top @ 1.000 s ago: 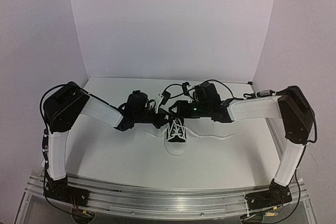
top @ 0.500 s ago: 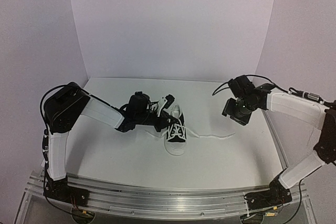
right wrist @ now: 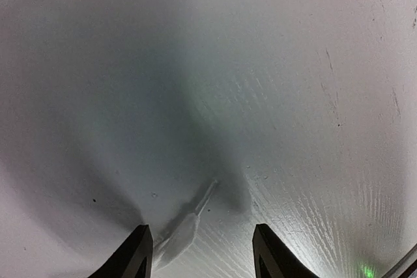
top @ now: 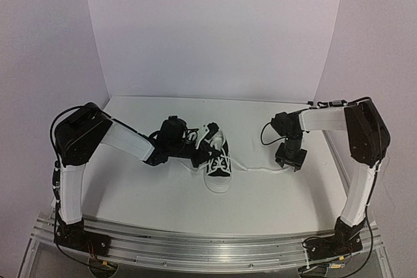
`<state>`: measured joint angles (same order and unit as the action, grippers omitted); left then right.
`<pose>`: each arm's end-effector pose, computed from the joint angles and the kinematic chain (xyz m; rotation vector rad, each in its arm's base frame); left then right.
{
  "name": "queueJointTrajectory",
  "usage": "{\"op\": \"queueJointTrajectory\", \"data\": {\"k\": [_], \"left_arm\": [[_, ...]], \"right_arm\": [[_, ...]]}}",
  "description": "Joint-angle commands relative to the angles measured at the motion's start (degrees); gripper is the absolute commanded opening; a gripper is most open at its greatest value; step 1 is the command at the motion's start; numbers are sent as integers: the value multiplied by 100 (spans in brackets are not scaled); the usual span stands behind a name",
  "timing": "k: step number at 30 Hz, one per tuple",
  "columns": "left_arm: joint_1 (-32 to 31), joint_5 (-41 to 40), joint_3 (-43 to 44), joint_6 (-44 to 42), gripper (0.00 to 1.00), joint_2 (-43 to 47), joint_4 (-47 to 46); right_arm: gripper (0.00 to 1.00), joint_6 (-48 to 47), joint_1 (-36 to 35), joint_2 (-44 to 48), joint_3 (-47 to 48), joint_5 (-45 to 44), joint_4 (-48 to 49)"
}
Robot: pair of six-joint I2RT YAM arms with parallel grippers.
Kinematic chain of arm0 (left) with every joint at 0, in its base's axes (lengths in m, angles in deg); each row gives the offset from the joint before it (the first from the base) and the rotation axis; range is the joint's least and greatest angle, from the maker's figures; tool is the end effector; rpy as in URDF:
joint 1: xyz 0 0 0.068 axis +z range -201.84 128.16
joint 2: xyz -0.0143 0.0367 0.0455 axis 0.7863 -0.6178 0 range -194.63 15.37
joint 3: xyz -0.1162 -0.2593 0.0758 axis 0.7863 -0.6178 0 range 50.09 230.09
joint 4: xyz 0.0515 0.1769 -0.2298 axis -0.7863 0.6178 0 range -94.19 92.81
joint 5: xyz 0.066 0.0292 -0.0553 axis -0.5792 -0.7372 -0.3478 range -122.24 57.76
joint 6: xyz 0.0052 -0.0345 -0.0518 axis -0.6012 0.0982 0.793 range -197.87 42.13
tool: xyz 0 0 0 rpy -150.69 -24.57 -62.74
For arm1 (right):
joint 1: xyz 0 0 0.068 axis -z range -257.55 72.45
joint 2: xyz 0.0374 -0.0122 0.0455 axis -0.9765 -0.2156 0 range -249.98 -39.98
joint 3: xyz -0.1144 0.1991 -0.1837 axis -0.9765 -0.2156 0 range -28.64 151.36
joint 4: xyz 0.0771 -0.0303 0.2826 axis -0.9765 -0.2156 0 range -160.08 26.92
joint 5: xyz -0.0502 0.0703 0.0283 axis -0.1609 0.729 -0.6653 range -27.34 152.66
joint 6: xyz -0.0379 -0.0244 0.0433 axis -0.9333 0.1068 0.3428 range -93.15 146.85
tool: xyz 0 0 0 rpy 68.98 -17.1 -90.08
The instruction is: Tie the shoes
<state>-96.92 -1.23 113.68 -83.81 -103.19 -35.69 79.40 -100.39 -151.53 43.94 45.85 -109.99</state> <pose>0.3159 -0.3515 0.1241 1.1996 1.6618 -0.9703 0.3638 0.1384 0.1307 0.7565 2.7924 -0.2746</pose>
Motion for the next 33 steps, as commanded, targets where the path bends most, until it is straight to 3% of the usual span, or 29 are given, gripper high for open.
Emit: {"op": "queueJointTrajectory", "data": {"k": [1,6,9,12,16,22,27,33], "left_arm": [[-35,110,-81,-92,0,272,-98],[-37,99,-95,-64,0,286,-163],[-37,97,-83,-84,0,298,-178],[-40,152,-64,-159,0,311,-188],[-68,185,-94,-332,0,308,-232],[-112,335,-108,-600,0,313,-231],[-124,321,-216,-753,0,422,-206],[-128,332,-341,-834,0,516,-218]], "right_arm": [[52,188,-1,21,304,57,-12],[48,396,-6,14,-103,207,190],[27,462,-1,-99,-331,213,388],[0,312,5,-224,-207,198,416],[0,-230,-38,-256,702,503,457],[0,-1197,-934,-906,3655,1224,480],[0,-1250,-1650,-1824,5674,1973,529],[0,-812,-2023,-2176,6173,2550,1041]]}}
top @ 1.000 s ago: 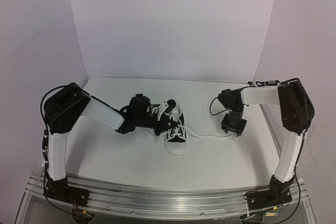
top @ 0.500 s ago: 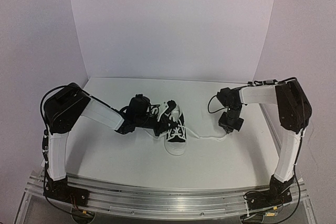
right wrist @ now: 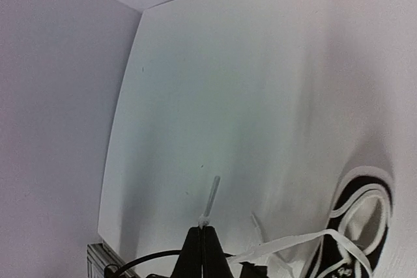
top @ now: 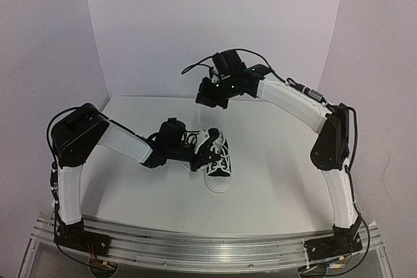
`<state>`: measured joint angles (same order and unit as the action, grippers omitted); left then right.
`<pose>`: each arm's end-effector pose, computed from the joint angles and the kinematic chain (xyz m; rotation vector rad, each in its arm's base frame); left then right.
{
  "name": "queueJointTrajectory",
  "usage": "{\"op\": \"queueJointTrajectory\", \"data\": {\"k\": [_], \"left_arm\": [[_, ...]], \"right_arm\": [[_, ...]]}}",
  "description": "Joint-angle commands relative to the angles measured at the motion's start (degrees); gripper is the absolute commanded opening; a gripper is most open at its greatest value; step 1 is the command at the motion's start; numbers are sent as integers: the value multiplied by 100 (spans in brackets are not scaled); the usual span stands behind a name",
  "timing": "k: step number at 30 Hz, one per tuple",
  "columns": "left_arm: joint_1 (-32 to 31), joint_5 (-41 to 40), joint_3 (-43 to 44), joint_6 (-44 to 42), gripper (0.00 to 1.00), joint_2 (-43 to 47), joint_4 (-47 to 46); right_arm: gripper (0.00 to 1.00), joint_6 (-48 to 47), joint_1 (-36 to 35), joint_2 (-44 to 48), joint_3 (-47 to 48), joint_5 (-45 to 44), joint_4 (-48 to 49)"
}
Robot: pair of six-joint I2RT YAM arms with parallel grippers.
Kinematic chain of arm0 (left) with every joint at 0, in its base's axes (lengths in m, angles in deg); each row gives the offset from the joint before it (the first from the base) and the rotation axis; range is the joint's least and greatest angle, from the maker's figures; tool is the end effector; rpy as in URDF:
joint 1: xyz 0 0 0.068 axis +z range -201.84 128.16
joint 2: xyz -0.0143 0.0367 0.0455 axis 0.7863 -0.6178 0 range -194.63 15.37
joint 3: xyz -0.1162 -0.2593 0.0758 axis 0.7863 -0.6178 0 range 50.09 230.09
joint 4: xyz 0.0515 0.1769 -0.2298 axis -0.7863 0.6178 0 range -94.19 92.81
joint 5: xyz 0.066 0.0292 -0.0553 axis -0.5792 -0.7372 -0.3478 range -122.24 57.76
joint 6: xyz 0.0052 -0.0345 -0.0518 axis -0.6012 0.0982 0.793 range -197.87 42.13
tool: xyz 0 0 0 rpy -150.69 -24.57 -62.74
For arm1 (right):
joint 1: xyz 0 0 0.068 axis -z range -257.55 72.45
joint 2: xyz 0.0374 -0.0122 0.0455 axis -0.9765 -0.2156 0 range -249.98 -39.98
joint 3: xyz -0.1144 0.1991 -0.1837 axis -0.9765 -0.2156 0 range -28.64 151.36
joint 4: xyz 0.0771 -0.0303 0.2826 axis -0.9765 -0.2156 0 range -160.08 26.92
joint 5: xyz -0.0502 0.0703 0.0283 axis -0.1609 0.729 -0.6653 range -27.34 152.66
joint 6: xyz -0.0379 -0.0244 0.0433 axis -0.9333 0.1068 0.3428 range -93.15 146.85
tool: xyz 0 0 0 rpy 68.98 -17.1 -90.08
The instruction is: Tie the shoes
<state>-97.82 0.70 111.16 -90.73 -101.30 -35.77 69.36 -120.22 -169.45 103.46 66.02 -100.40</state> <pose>0.3012 -0.3489 0.1255 1.3195 1.5569 -0.9389 0.4235 0.3943 0.3378 -0.0390 2.3224 0.8737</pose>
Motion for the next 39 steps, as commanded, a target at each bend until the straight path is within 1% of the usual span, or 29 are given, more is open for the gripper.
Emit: {"op": "queueJointTrajectory", "data": {"k": [1,5,7,8,10,11,12,13,17,20,22,24,26,28,31,33,34,35,37,39], "left_arm": [[-41,126,-94,-135,0,327,-225],[-40,124,-111,-104,0,328,-262],[-39,120,-117,-79,0,315,-264],[-37,115,-114,-75,0,311,-264],[-37,105,-119,-61,0,311,-264],[-37,96,-124,-59,0,316,-264],[-38,89,-132,-56,0,320,-267],[-37,87,-142,-56,0,325,-265],[-39,98,-150,-51,0,317,-283],[-35,94,-148,-54,0,304,-301],[-37,73,-137,-30,0,300,-308],[-39,69,-141,-8,0,304,-321],[-36,107,-145,32,0,302,-340],[-29,132,-144,110,0,283,-390],[-26,212,-159,153,0,265,-477],[-32,234,-159,182,0,266,-481],[-28,233,-159,187,0,259,-476],[-30,239,-159,188,0,257,-461],[-27,242,-171,164,0,265,-437],[-30,244,-173,159,0,259,-427]], "right_arm": [[0,216,-108,-427,282,581,88],[0,366,-213,-363,74,619,125],[6,336,-208,-363,-69,598,130],[17,308,-205,-371,-113,592,129],[44,259,-187,-374,-109,660,123],[53,249,-169,-329,-118,666,123],[58,251,-130,-261,-147,649,127],[60,256,-81,-144,-204,606,133],[62,233,175,320,-391,423,132],[69,228,409,660,-645,462,129],[69,189,580,1060,-1100,512,145],[69,20,741,1572,-1900,594,283],[68,-360,829,2282,-3123,702,767],[68,-792,847,2980,-4428,808,1542],[68,-1199,803,3900,-6558,1031,4044],[69,-1399,728,4162,-7810,1001,5660],[69,-1591,654,4115,-8026,969,6152],[69,-1815,564,4000,-8138,953,6355],[69,-2402,270,3682,-8045,1095,6626],[69,-2607,118,3300,-7863,1244,6920]]}}
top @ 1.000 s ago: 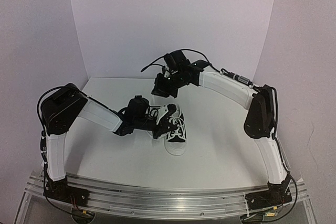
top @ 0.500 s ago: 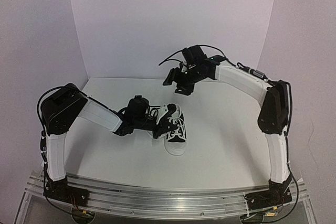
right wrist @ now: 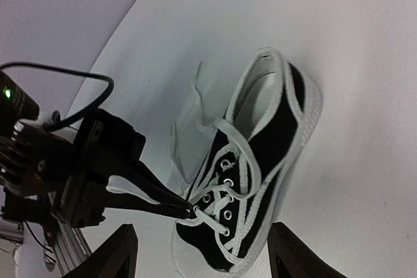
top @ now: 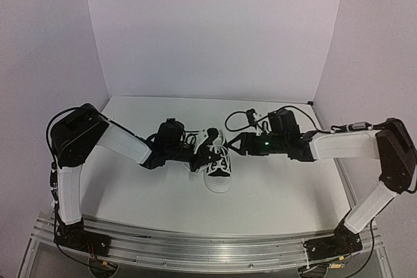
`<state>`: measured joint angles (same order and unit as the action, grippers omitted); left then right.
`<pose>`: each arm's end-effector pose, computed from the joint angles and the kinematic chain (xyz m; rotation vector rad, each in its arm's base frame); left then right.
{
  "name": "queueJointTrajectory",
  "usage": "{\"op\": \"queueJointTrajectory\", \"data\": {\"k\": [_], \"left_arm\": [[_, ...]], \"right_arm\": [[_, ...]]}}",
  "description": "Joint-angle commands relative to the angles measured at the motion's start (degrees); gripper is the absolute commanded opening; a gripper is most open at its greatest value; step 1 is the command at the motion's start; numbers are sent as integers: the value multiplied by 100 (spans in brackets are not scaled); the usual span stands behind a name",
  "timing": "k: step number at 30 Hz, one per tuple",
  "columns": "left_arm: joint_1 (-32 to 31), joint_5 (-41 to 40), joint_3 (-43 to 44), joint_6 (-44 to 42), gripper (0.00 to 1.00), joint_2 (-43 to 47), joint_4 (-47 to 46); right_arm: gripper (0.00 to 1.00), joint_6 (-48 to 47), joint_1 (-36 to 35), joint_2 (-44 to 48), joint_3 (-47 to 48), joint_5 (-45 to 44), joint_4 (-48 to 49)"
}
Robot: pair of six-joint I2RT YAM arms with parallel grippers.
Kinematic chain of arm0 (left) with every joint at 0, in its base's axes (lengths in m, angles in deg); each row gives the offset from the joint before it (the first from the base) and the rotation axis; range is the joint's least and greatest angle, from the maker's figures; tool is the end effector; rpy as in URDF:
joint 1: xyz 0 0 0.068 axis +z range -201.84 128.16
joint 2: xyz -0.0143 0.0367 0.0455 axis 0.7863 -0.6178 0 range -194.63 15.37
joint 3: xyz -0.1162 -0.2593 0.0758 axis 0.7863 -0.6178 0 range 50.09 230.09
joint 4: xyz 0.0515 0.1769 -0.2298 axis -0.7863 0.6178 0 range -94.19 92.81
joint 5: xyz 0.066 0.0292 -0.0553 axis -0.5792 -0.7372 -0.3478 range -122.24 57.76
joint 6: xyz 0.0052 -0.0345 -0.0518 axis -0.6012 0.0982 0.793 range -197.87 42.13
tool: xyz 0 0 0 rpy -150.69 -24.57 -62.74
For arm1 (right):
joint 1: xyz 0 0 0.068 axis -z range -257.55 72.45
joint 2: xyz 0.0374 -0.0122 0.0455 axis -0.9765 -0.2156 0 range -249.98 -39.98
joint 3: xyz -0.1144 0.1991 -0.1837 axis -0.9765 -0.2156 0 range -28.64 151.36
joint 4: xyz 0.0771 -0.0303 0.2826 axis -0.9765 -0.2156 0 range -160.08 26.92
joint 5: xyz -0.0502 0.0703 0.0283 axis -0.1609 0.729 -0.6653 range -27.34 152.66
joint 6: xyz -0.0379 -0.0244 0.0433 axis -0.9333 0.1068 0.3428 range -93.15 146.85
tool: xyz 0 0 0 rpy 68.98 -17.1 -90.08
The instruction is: Tie the shoes
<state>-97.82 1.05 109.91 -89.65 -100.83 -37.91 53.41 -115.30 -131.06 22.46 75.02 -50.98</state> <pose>0.2984 -0.3463 0.1263 1.3032 1.5452 -0.9549 0.2981 0.2438 0.2091 -0.3523 2.1452 0.8942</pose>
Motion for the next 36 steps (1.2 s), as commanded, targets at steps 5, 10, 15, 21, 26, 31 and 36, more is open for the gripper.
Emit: {"op": "queueJointTrajectory", "data": {"k": [5,10,15,21,26,31,36], "left_arm": [[-35,205,-7,88,0,195,-217],[-40,220,14,75,0,164,-290],[-27,158,21,83,0,151,-302],[-27,127,22,87,0,151,-313],[-26,46,43,91,0,145,-333],[-27,62,30,93,0,136,-310],[-30,57,49,90,0,124,-296]], "right_arm": [[66,-697,-412,-1148,343,607,2895],[63,-390,-498,-1457,344,737,3094],[54,-164,-610,-1884,659,748,3105],[35,-14,-611,-1742,430,621,3100],[31,203,-611,-1600,184,658,3024],[46,431,-611,-1495,-26,525,3015],[29,416,-611,-1550,51,559,2898]]}}
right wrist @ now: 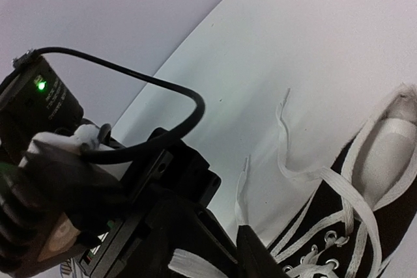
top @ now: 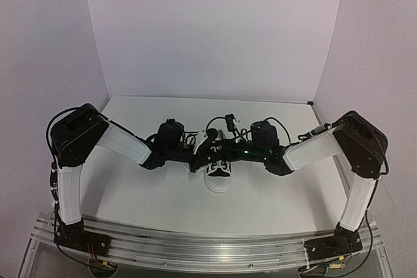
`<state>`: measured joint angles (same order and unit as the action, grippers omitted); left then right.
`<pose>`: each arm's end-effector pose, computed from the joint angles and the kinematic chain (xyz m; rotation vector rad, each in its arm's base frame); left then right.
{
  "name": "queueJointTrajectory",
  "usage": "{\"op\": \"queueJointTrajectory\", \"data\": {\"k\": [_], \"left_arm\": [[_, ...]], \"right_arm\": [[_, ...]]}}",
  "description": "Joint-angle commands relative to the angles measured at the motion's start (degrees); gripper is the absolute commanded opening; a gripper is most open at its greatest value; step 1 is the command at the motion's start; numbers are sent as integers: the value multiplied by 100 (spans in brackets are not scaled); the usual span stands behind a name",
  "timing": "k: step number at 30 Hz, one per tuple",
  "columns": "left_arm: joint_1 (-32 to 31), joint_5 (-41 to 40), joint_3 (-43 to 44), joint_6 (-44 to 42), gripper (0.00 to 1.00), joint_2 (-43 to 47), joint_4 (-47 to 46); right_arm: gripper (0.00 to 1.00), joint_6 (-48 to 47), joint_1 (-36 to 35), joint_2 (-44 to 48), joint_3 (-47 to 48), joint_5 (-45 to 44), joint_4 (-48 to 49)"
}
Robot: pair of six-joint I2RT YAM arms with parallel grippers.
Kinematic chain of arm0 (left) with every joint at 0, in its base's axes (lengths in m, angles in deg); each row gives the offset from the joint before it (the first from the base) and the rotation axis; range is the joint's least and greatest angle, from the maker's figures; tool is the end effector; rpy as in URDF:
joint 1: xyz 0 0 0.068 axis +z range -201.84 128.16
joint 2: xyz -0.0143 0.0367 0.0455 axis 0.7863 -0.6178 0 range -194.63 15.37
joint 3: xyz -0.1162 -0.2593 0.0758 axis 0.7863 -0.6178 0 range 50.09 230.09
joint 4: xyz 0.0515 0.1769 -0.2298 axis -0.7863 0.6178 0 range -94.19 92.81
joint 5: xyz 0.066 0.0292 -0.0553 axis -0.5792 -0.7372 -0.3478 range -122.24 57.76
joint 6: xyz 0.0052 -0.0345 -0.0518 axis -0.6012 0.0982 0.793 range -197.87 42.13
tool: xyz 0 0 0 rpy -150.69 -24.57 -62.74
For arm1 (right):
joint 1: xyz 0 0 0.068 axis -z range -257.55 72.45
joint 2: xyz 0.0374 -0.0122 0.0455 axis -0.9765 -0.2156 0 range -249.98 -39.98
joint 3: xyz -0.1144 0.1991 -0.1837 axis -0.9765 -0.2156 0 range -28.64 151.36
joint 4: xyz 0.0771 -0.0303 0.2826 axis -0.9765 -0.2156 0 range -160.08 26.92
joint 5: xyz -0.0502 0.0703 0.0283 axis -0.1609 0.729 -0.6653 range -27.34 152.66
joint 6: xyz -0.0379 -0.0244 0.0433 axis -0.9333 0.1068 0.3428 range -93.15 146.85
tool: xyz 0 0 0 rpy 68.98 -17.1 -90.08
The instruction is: Tie the shoes
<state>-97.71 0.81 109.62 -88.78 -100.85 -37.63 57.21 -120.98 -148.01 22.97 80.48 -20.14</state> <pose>0.2982 -0.3446 0.1241 1.2921 1.5703 -0.9598 0.3017 0.3058 0.1575 -0.4609 1.9076 1.1663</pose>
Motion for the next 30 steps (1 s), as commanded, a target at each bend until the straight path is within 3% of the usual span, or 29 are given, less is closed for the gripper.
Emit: {"op": "queueJointTrajectory", "data": {"k": [1,3,4,7,10,13,17,21,23,25,28,30], "left_arm": [[-40,80,86,4,0,125,-316],[-32,79,94,5,0,124,-313],[-40,80,107,4,0,124,-305],[-36,127,156,-39,2,128,-191],[14,243,316,-366,39,220,391],[196,702,482,-975,56,418,1235],[585,1918,965,-2246,76,727,2914],[1280,2841,2052,-3744,77,481,5631],[1589,2704,2608,-4335,72,141,6657],[1680,2110,2950,-4666,69,-182,6968],[1686,1107,3031,-4572,68,-528,6518],[1682,880,3013,-4494,71,-689,6265]], "right_arm": [[23,36,-44,131,19,9,-222],[4,63,-43,135,20,17,-255],[0,71,-43,149,12,3,-261],[0,133,-30,310,-90,-208,-294],[0,229,68,485,-191,-467,-333],[0,223,129,543,-155,-546,-459],[0,159,158,529,-28,-573,-603],[0,125,181,519,52,-635,-739],[0,87,186,524,80,-653,-785],[0,59,186,491,155,-618,-851],[0,43,185,420,241,-586,-865],[0,39,185,393,296,-587,-866]]}}
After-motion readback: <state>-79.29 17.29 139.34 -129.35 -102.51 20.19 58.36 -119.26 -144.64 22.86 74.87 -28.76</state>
